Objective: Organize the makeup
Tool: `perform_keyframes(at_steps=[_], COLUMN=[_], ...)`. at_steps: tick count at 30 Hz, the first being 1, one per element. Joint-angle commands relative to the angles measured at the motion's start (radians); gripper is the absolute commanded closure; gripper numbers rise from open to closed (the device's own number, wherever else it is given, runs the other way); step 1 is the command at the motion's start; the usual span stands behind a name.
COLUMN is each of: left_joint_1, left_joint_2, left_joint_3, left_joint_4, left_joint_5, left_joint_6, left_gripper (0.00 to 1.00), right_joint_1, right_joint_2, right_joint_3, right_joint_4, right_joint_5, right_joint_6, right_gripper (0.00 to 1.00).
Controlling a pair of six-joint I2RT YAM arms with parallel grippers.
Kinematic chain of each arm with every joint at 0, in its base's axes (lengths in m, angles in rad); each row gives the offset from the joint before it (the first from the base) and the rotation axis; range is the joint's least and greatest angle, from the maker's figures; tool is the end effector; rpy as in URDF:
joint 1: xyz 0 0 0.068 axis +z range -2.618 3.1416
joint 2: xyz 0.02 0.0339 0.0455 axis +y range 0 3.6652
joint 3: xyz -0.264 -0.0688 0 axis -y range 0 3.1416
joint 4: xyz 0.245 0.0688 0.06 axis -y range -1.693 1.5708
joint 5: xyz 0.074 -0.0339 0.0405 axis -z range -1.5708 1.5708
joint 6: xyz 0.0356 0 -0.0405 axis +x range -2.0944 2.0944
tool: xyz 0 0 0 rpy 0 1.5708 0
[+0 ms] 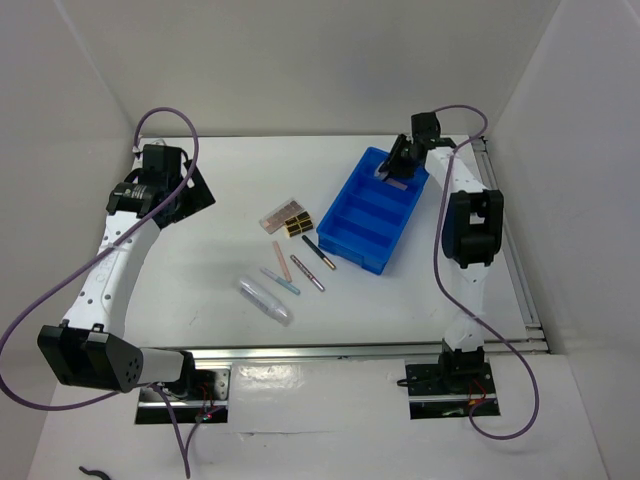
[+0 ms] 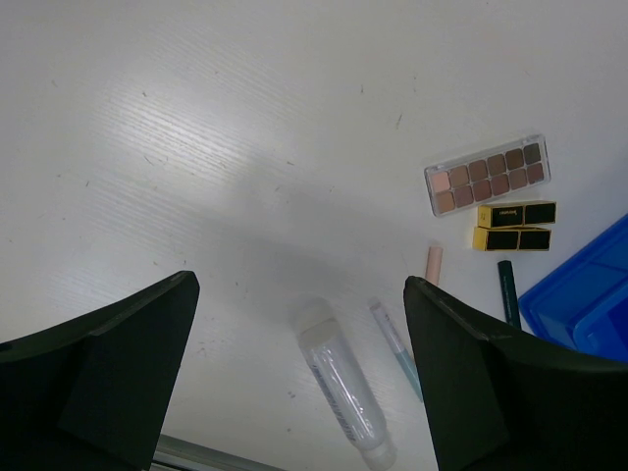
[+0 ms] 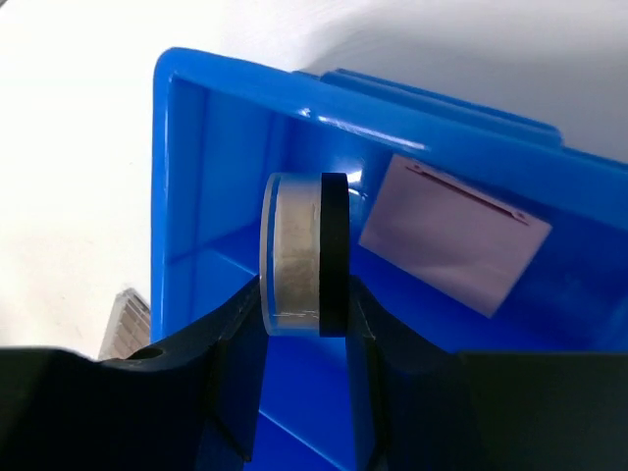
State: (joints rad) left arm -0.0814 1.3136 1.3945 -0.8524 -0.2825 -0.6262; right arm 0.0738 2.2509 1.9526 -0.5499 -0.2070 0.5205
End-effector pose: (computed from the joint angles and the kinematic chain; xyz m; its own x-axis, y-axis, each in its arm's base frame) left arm 0.2697 -0.0120 0.3730 -0.4921 -0.5246 -0.6947 -0.5054 0.8220 -0.2627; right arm 0.5079 0.0449 0.2225 -0.7523 0.4324 -0.4971 0.1918 0.8655 0.4626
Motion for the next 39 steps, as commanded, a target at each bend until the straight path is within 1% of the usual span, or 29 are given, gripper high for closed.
perform_keyframes(at_steps=[1, 4, 5, 6, 7, 8, 9, 10, 11, 13, 14, 16, 17, 18, 20, 21, 23, 24, 25, 26, 27, 30, 31, 33, 34, 36, 38, 39], left_joint_1=[0.005, 0.005, 0.005, 0.005, 0.005, 0.005, 0.005, 0.005, 0.005, 0.005, 0.005, 0.005, 0.005, 0.005, 0.005, 0.005, 0.005, 0.005, 0.005, 0.005, 0.005, 0.005, 0.005, 0.005, 0.005, 0.005, 0.005, 0.005], left_joint_2=[0.001, 0.01, 0.01, 0.01, 0.019, 0.019, 0.019, 0.019, 0.019, 0.019, 0.03, 0.03, 0.03, 0.039, 0.039, 0.039, 0.039, 0.048, 0.049, 0.049, 0.049, 0.038, 0.038, 0.038, 0.029, 0.029, 0.029, 0.029], left_joint_3=[0.037, 0.037, 0.046, 0.046, 0.046, 0.055, 0.055, 0.055, 0.055, 0.055, 0.055, 0.055, 0.055, 0.046, 0.046, 0.046, 0.037, 0.037, 0.037, 0.037, 0.037, 0.037, 0.037, 0.028, 0.028, 0.028, 0.018, 0.018], left_joint_4=[0.021, 0.021, 0.021, 0.021, 0.021, 0.021, 0.021, 0.021, 0.021, 0.021, 0.021, 0.021, 0.03, 0.03, 0.039, 0.039, 0.039, 0.039, 0.039, 0.039, 0.039, 0.039, 0.039, 0.039, 0.039, 0.039, 0.039, 0.039], left_joint_5=[-0.003, -0.012, -0.012, -0.012, -0.012, -0.012, -0.021, -0.021, -0.021, -0.012, -0.012, -0.001, 0.011, 0.023, 0.032, 0.042, 0.042, 0.051, 0.051, 0.051, 0.051, 0.051, 0.051, 0.06, 0.06, 0.06, 0.049, 0.036], left_joint_6=[0.025, 0.034, 0.034, 0.034, 0.034, 0.034, 0.034, 0.034, 0.034, 0.034, 0.034, 0.034, 0.034, 0.034, 0.034, 0.025, 0.025, 0.025, 0.025, 0.025, 0.025, 0.025, 0.025, 0.025, 0.025, 0.025, 0.034, 0.034], left_gripper=[0.0, 0.0, 0.0, 0.0, 0.0, 0.0, 0.0, 0.0, 0.0, 0.0, 0.0, 0.0, 0.0, 0.0, 0.0, 0.0, 0.0, 0.0, 0.0, 0.0, 0.0, 0.0, 0.0, 0.0, 0.0, 0.0, 0.0, 0.0], right_joint_1=[-0.003, -0.003, -0.003, -0.003, -0.003, -0.003, -0.003, -0.003, -0.003, 0.006, 0.015, 0.015, 0.027, 0.04, 0.053, 0.064, 0.119, 0.144, 0.191, 0.213, 0.254, 0.293, 0.293, 0.314, 0.342, 0.382, 0.457, 0.483], right_joint_2=[0.03, 0.061, 0.079, 0.079, 0.091, 0.091, 0.101, 0.101, 0.081, 0.027, 0.006, -0.039, -0.087, -0.112, -0.186, -0.206, -0.263, -0.273, -0.283, -0.293, -0.294, -0.294, -0.294, -0.294, -0.294, -0.284, -0.274, -0.264], right_joint_3=[0.048, 0.06, 0.071, 0.071, 0.08, 0.094, 0.103, 0.112, 0.112, 0.112, 0.1, 0.08, 0.071, 0.057, 0.025, 0.025, 0.0, 0.0, 0.0, 0.0, 0.0, 0.0, -0.015, -0.027, -0.027, -0.037, -0.037, -0.056], right_joint_4=[0.091, 0.104, 0.114, 0.123, 0.123, 0.11, 0.097, 0.082, 0.058, 0.044, 0.025, 0.015, 0.015, 0.002, 0.002, 0.002, 0.002, -0.008, -0.008, -0.028, -0.028, -0.051, -0.051, -0.051, -0.051, -0.08, -0.103, -0.116], right_joint_5=[-0.087, -0.123, -0.144, -0.153, -0.154, -0.154, -0.138, -0.121, -0.103, -0.039, 0.007, 0.044, 0.061, 0.107, 0.141, 0.177, 0.237, 0.292, 0.305, 0.332, 0.342, 0.374, 0.35, 0.293, 0.279, 0.27, 0.247, 0.232], right_joint_6=[0.041, 0.064, 0.076, 0.085, 0.085, 0.085, 0.085, 0.076, 0.076, 0.053, 0.04, 0.016, 0.006, -0.003, -0.033, -0.055, -0.088, -0.12, -0.138, -0.151, -0.163, -0.163, -0.154, -0.154, -0.171, -0.194, -0.232, -0.243], right_gripper=[0.81, 0.8, 0.78, 0.71, 0.61, 0.51, 0.42, 0.3, 0.26, 0.23, 0.23, 0.23, 0.23, 0.25, 0.29, 0.35, 0.4, 0.45, 0.48, 0.5, 0.59, 0.72, 0.8, 0.86, 0.88, 0.88, 0.85, 0.79])
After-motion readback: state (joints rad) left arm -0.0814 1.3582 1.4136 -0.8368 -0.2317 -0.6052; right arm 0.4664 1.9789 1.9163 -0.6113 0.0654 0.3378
